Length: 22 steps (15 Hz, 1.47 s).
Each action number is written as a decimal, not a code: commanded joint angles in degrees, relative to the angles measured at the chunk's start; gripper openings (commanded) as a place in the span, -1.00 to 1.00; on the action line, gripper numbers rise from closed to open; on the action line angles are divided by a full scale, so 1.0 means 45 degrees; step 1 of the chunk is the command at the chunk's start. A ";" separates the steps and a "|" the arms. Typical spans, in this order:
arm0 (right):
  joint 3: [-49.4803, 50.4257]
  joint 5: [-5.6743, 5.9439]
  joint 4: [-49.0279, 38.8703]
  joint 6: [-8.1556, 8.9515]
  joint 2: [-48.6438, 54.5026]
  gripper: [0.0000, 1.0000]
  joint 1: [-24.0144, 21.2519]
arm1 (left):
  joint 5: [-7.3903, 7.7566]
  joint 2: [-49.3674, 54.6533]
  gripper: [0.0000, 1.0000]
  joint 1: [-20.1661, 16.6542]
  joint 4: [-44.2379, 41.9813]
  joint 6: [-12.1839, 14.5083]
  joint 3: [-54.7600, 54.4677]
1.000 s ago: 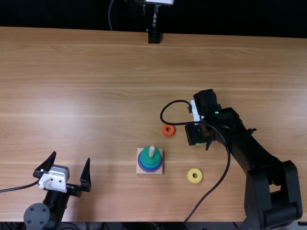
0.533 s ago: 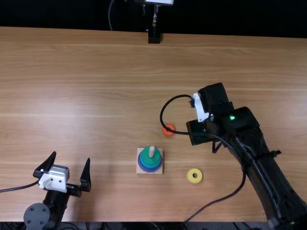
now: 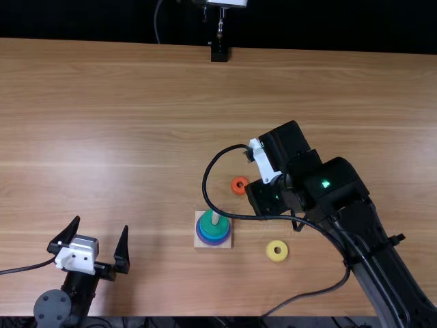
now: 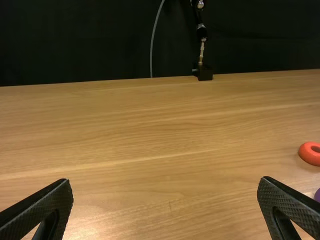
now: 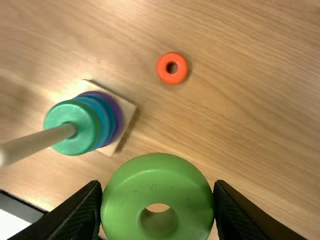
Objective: Build the Hanoi tower: stack the rings onto the peg from bottom to top in this color order: purple, dark blue, light blue, dark green, light green, yellow, orange.
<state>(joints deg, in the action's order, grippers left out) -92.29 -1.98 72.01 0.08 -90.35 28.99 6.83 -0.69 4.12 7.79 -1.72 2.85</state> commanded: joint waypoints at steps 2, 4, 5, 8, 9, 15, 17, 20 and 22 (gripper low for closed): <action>-0.0448 -0.0193 -0.0004 0.0100 0.0253 -1.00 0.0647 | 0.0263 0.0153 1.00 0.0002 0.0190 0.0077 -0.0634; -0.0428 -0.0217 -0.0027 0.0124 0.0253 -1.00 0.0979 | 0.0263 0.0153 1.00 0.0002 0.0190 0.0077 -0.0634; -0.0428 -0.0240 -0.0050 0.0124 0.0233 -1.00 0.1116 | 0.0263 0.0153 1.00 0.0002 0.0190 0.0077 -0.0634; -0.0526 -0.0357 -0.0144 0.0639 0.0214 -1.00 0.1623 | 0.0263 0.0153 1.00 0.0002 0.0190 0.0077 -0.0634; -0.0526 -0.0474 -0.0168 0.0663 0.0233 -1.00 0.1760 | 0.0263 0.0153 1.00 0.0002 0.0190 0.0077 -0.0634; -0.1171 -0.1084 -0.0168 0.0803 0.0214 -1.00 0.2229 | 0.0263 0.0153 1.00 0.0002 0.0190 0.0077 -0.0634; -0.1190 -0.1365 -0.0191 0.0874 0.0174 -1.00 0.2209 | 0.0263 0.0153 1.00 0.0002 0.0190 0.0077 -0.0634; -0.1190 -0.1764 -0.0379 0.1296 0.0174 -1.00 0.2209 | 0.0263 0.0153 1.00 0.0002 0.0190 0.0077 -0.0634; -0.1171 -0.1787 -0.0918 0.1319 0.0096 -1.00 0.2209 | 0.0263 0.0153 1.00 0.0002 0.0190 0.0077 -0.0634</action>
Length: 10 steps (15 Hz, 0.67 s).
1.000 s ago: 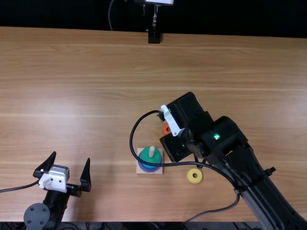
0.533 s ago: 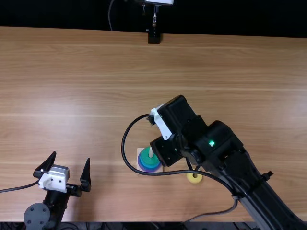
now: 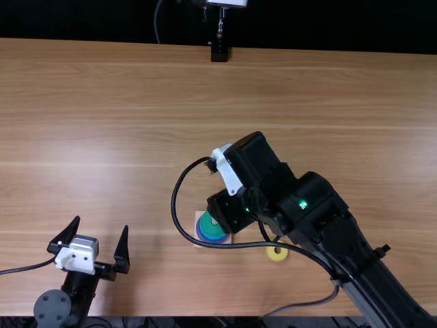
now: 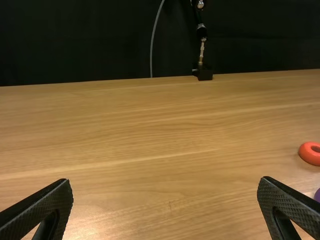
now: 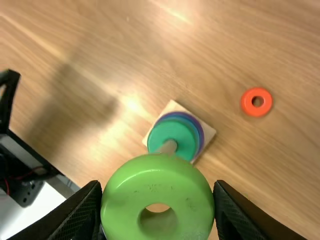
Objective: Build the Hanoi tower: stack the rings onto the peg from bottom to top in this color order: purple, dark blue, light blue, dark green, light green, yellow, orange.
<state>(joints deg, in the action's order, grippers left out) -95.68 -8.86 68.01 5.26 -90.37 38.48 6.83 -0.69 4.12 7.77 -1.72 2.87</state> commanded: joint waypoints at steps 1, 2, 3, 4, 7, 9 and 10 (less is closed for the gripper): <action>-0.0418 -0.0257 -0.0076 0.0168 0.0082 -1.00 0.0101 | 0.0263 0.0153 1.00 0.0002 0.0195 0.0077 -0.0639; -0.0418 -0.0257 -0.0076 0.0144 0.0004 -1.00 0.0121 | 0.0263 0.0153 1.00 0.0002 0.0195 0.0077 -0.0639; -0.0340 -0.0234 -0.0076 0.0144 -0.0153 -1.00 0.0121 | 0.0263 0.0153 1.00 0.0002 0.0195 0.0077 -0.0639; -0.0261 -0.0234 -0.0052 0.0097 -0.0172 -1.00 0.0121 | 0.0263 0.0153 1.00 0.0002 0.0195 0.0077 -0.0639; -0.0281 -0.0116 -0.0076 -0.0043 -0.0211 -1.00 0.0297 | 0.0263 0.0153 1.00 0.0002 0.0195 0.0077 -0.0639; -0.0281 -0.0070 -0.0076 -0.0067 -0.0289 -1.00 0.0414 | 0.0263 0.0153 1.00 0.0002 0.0195 0.0077 -0.0639; -0.0301 -0.0046 -0.0076 -0.0043 -0.0426 -1.00 0.0590 | 0.0263 0.0153 1.00 0.0002 0.0195 0.0077 -0.0639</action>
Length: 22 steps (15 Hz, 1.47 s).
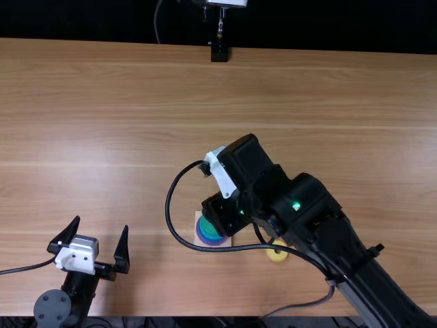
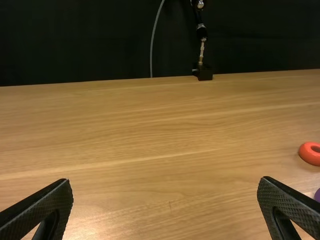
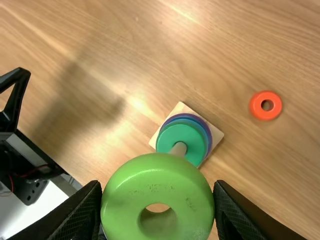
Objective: Build the Hanoi tower: stack the rings onto the peg from bottom to top in this color order: purple, dark blue, light blue, dark green, light green, yellow, orange.
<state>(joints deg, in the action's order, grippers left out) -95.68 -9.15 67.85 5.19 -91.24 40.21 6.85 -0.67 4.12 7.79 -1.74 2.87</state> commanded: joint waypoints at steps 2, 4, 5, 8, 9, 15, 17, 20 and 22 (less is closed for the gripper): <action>-0.0222 0.0392 -0.0018 -0.0029 -0.0310 -1.00 0.0304 | 0.0259 0.0148 1.00 0.0002 0.0190 0.0081 -0.0639; -0.0222 0.0556 -0.0018 -0.0052 -0.0486 -1.00 0.0304 | 0.0259 0.0148 1.00 0.0002 0.0190 0.0081 -0.0639; -0.0222 0.0556 -0.0018 -0.0075 -0.0544 -1.00 0.0304 | 0.0259 0.0148 1.00 0.0002 0.0190 0.0081 -0.0639; -0.0203 0.0556 -0.0018 -0.0075 -0.0759 -1.00 0.0265 | 0.0259 0.0148 1.00 0.0002 0.0214 0.0081 -0.0639; -0.0203 0.0580 -0.0018 -0.0075 -0.0779 -1.00 0.0245 | 0.0259 0.0148 1.00 0.0002 0.0190 0.0081 -0.0639; -0.0183 0.0556 -0.0042 -0.0122 -0.0818 -1.00 0.0206 | 0.0259 0.0148 1.00 0.0002 0.0190 0.0081 -0.0639; -0.0164 0.0556 -0.0042 -0.0122 -0.0818 -1.00 0.0206 | 0.0259 0.0148 1.00 0.0002 0.0190 0.0081 -0.0639; -0.0086 0.0556 -0.0018 -0.0122 -0.1033 -1.00 0.0186 | 0.0259 0.0148 1.00 0.0002 0.0190 0.0081 -0.0639; -0.0066 0.0556 -0.0018 -0.0122 -0.1306 -1.00 0.0186 | 0.0259 0.0148 1.00 0.0002 0.0190 0.0081 -0.0639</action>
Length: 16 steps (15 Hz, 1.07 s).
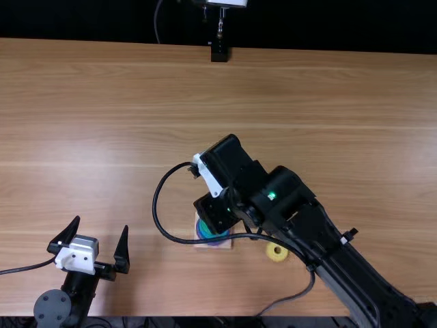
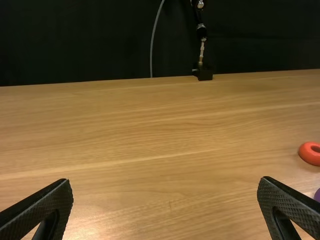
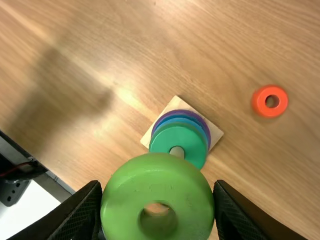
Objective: Build the Hanoi tower: stack the rings onto the peg from bottom to top in this color order: purple, dark blue, light blue, dark green, light green, yellow, orange.
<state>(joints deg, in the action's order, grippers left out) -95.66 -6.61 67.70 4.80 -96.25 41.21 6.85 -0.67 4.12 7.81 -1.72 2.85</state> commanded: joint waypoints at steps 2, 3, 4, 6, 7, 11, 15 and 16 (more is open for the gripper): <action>-0.0052 -0.0007 0.0016 -0.0035 -0.0213 -1.00 -0.0037 | 0.0259 0.0148 1.00 0.0002 0.0185 0.0077 -0.0634; -0.0032 -0.0007 0.0016 -0.0035 -0.0213 -1.00 -0.0037 | 0.0259 0.0148 1.00 0.0002 0.0185 0.0077 -0.0634; -0.0032 -0.0007 0.0016 -0.0035 -0.0213 -1.00 -0.0037 | 0.0259 0.0148 1.00 0.0002 0.0185 0.0077 -0.0634; -0.0052 0.0016 0.0016 -0.0011 -0.0213 -1.00 -0.0037 | 0.0259 0.0148 1.00 0.0002 0.0185 0.0077 -0.0634; -0.0091 0.0063 -0.0008 0.0012 -0.0213 -0.89 -0.0037 | 0.0259 0.0148 1.00 0.0002 0.0185 0.0077 -0.0634; -0.0091 0.0086 0.0016 0.0035 -0.0213 1.00 -0.0017 | 0.0259 0.0148 1.00 0.0002 0.0185 0.0077 -0.0634; -0.0227 0.0040 -0.0125 0.0082 -0.0194 1.00 -0.0017 | 0.0259 0.0148 1.00 0.0002 0.0185 0.0077 -0.0634; -0.0266 0.0040 -0.0406 0.0106 -0.0194 1.00 -0.0037 | 0.0259 0.0148 1.00 0.0002 0.0185 0.0077 -0.0634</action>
<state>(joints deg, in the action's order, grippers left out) -95.66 -6.42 65.41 4.89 -96.92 41.21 6.83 -0.67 4.14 7.79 -1.72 2.87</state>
